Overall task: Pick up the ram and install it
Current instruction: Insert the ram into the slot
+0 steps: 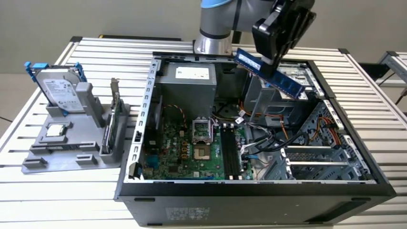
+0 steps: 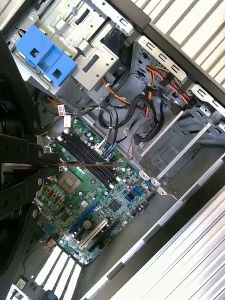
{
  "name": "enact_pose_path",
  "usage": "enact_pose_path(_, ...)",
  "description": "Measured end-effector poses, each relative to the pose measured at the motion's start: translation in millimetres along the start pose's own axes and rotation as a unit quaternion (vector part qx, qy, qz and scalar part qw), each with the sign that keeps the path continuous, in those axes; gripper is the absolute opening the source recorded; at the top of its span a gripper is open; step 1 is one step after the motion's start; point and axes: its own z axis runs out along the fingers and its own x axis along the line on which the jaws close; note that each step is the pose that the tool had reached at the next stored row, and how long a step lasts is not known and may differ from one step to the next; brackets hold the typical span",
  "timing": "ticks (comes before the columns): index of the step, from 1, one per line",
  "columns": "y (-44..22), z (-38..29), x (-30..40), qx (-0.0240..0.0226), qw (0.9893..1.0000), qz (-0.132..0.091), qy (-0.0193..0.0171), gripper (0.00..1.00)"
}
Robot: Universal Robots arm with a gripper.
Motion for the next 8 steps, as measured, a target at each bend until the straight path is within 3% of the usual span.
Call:
enact_pose_path(4,0.0,0.8,0.0,0.0020,0.9995,0.031,-0.0004,0.00)
enact_pose_path(8,0.0,1.5,0.1,0.0040,0.9981,0.062,-0.0008,0.00)
